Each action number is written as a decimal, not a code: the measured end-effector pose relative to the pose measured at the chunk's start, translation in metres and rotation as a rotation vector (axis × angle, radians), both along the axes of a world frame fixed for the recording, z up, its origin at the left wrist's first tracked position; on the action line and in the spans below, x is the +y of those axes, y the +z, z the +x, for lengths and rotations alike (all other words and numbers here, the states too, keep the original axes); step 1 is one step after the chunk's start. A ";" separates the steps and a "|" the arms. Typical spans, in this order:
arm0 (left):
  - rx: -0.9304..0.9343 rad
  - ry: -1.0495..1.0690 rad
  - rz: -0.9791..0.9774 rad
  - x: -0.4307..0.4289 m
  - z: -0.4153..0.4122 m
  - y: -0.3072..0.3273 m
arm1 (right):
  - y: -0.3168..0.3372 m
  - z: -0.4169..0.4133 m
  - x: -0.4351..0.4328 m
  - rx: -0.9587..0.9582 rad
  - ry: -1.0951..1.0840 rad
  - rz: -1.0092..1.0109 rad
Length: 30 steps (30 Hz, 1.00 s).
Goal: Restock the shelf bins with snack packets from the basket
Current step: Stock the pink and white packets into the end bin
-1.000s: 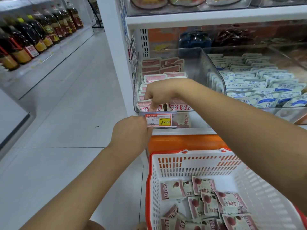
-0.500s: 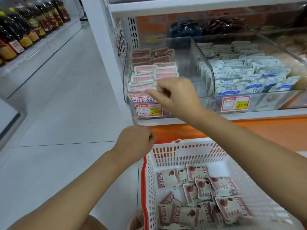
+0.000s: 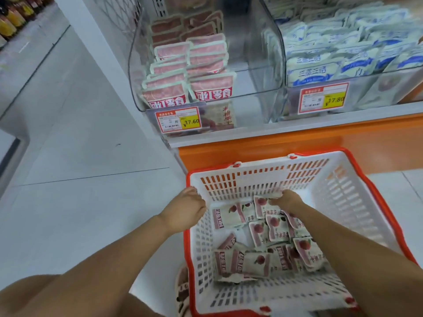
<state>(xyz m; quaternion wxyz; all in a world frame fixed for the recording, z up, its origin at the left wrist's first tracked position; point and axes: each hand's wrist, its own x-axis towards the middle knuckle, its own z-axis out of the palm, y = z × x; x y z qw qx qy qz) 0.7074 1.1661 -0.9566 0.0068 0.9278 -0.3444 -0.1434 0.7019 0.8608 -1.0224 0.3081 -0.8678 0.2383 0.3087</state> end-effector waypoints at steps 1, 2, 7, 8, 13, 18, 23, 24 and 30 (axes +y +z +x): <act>-0.048 -0.004 -0.034 0.000 0.000 -0.004 | -0.008 -0.001 -0.001 0.043 -0.018 -0.002; -0.067 0.014 -0.079 -0.001 0.001 -0.006 | -0.020 -0.001 -0.003 0.069 -0.040 -0.012; -0.068 0.048 -0.202 -0.001 0.005 -0.014 | -0.047 -0.004 0.002 0.133 -0.073 -0.167; -0.073 0.050 -0.211 -0.001 0.005 -0.014 | -0.049 -0.003 0.003 0.128 -0.078 -0.211; -0.121 0.035 -0.236 -0.001 0.004 -0.016 | -0.077 -0.001 0.004 0.192 -0.127 -0.199; -0.140 0.019 -0.200 0.001 0.005 -0.018 | -0.064 -0.005 0.014 0.168 -0.202 0.103; -0.145 -0.006 -0.129 -0.003 0.010 -0.016 | -0.028 -0.004 0.015 -0.033 -0.229 0.318; -0.122 -0.005 -0.096 -0.005 0.011 -0.013 | -0.014 -0.003 0.012 -0.043 -0.213 0.367; -0.038 0.118 -0.167 -0.046 0.030 0.047 | 0.117 0.009 0.004 -0.186 0.164 0.340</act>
